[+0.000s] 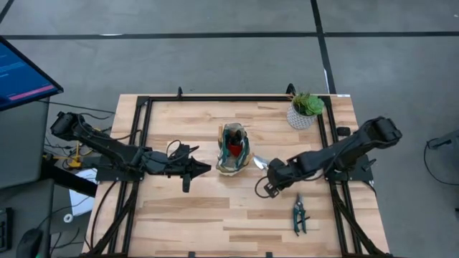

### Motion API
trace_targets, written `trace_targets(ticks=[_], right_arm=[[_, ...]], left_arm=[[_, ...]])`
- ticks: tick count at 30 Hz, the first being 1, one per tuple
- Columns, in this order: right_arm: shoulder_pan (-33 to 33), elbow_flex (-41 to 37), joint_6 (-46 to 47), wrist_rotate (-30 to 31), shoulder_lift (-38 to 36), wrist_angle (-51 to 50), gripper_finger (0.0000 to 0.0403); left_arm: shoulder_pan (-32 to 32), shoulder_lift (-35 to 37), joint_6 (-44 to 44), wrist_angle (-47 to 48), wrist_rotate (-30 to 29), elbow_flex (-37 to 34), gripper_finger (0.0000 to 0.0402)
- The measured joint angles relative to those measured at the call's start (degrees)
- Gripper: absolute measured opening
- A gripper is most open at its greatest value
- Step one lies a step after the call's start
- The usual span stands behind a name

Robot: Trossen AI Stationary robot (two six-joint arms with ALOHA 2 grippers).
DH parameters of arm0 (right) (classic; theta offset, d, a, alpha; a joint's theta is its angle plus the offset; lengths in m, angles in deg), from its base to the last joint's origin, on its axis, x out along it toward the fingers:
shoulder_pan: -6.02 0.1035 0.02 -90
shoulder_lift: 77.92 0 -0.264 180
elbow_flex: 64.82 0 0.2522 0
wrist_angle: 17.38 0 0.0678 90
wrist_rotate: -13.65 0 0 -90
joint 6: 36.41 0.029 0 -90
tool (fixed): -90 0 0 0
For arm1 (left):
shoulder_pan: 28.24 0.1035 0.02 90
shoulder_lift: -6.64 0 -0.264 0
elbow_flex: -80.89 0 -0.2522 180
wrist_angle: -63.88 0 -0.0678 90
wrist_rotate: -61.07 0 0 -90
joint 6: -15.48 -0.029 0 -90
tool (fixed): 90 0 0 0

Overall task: Pick & Place Garden tools in Gardening bag
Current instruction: Put the brown trowel into the gardening bag

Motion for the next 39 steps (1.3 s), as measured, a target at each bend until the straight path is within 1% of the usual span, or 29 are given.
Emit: trace_targets(ticks=[4,7,11,13,15,16,18,21,24,26,28,30,34,36,39], right_arm=[[-0.1,-2.27,-0.46,-2.88,2.16,-1.31,0.0],[-0.08,-2.73,-0.46,-3.71,2.84,-8.28,0.0],[-1.29,-2.67,-0.87,1.0,2.54,-15.25,0.0],[-3.04,-2.67,-2.07,3.19,2.16,-16.64,0.0],[-5.13,-2.65,-4.12,3.47,2.21,-16.4,0.0],[-6.07,-2.25,-5.07,2.7,2.21,-16.53,0.0],[-7.2,-0.73,-7.0,-1.42,1.96,-16.35,0.0],[-6.33,2.07,-8.3,-8.23,0.4,-14.23,0.0],[-4.54,4.15,-7.24,-10.14,-0.28,-10.26,0.0],[-3.92,4.5,-7.15,-10.06,0.04,-7.27,0.0],[-4.09,4.46,-7.15,-9.91,1.59,-6.58,0.0],[-4.65,4.37,-8.17,-9.76,3.64,-7.07,0.0],[-5.81,4.39,-13.23,-9.12,8.14,-8.96,0.0],[-6.43,4.35,-14.5,-7.16,10.04,-12.6,0.0],[-7.62,4.35,-14.69,-2.1,11.01,-18.21,0.0]], left_arm=[[0.0,0.0,-0.13,0.03,0.0,0.0,0.0002],[0.0,0.0,-0.39,0.03,0.0,0.0,0.0002],[0.04,0.0,-2.02,0.03,0.02,0.0,0.0002],[0.12,0.0,-2.63,0.0,0.04,0.0,0.0002],[0.13,0.0,-2.73,0.03,0.04,0.0,0.0002],[0.13,0.0,-2.73,0.0,0.04,0.0,0.0002],[0.14,0.02,-2.73,0.01,0.24,0.0,0.0002],[0.18,0.95,-2.71,-0.15,1.79,0.05,0.0002],[0.54,1.99,-2.73,0.0,2.16,0.09,0.0002],[0.76,3.34,-2.9,0.25,2.12,0.07,0.0002],[1.29,4.48,-3.56,-0.05,2.12,0.09,0.0002],[1.47,5.84,-4.64,0.33,2.08,0.04,0.0002],[1.92,8.71,-6.39,0.1,1.96,0.04,0.0002],[1.92,9.93,-7.49,0.34,1.81,0.04,0.0002],[1.92,11.36,-7.71,0.39,1.57,0.04,0.0002]])
